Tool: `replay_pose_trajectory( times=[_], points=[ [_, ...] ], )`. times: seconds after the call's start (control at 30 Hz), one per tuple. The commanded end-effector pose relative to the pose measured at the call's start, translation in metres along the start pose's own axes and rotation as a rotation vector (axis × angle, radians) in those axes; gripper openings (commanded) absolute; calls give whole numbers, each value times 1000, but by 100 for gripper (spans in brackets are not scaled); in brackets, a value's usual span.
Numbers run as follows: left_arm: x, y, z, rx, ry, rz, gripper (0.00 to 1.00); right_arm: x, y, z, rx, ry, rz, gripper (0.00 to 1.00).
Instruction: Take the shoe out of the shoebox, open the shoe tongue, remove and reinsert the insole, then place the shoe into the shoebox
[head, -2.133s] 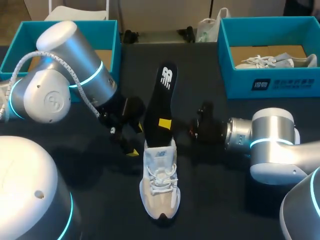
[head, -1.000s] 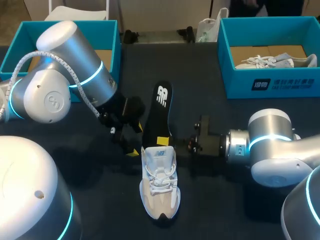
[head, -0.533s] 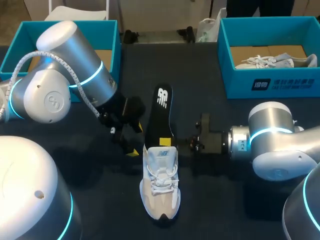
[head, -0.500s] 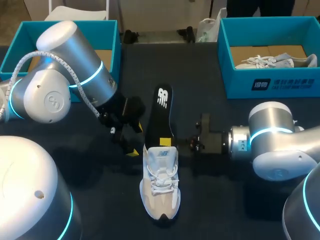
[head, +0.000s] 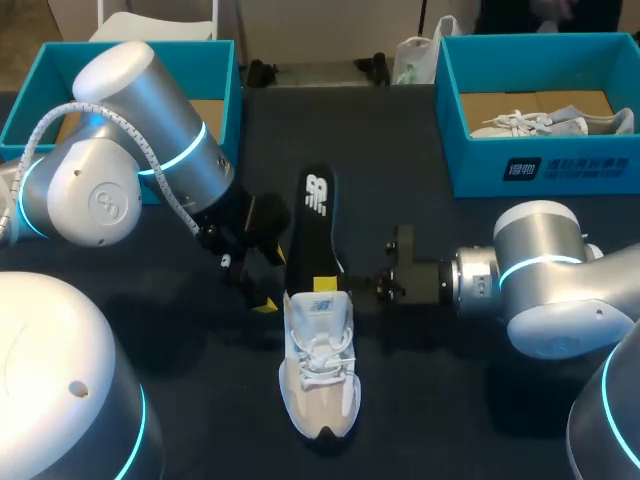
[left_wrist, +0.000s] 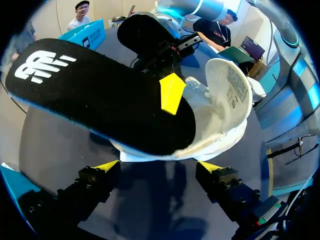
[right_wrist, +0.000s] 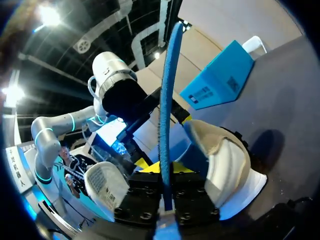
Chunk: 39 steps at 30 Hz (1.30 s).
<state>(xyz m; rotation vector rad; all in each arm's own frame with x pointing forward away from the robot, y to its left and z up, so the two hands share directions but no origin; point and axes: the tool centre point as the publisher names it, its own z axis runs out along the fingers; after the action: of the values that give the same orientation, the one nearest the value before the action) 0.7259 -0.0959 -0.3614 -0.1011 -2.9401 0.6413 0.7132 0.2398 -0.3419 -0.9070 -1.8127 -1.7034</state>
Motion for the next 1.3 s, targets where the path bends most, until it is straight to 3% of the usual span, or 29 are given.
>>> replay_pose_trajectory(
  times=[0.03, 0.37, 0.83, 1.3],
  points=[
    [0, 0, 0, -1, -1, 0, 100, -6, 0, 1, 13, 32, 5, 30],
    [0, 0, 0, -1, -1, 0, 100, 0, 3, 0, 12, 39, -19, 36],
    [0, 0, 0, -1, -1, 0, 100, 21, 16, 3, 30, 63, -104, 35],
    [0, 0, 0, -1, -1, 0, 100, 18, 41, 11, 56, 81, -143, 32]
  ],
)
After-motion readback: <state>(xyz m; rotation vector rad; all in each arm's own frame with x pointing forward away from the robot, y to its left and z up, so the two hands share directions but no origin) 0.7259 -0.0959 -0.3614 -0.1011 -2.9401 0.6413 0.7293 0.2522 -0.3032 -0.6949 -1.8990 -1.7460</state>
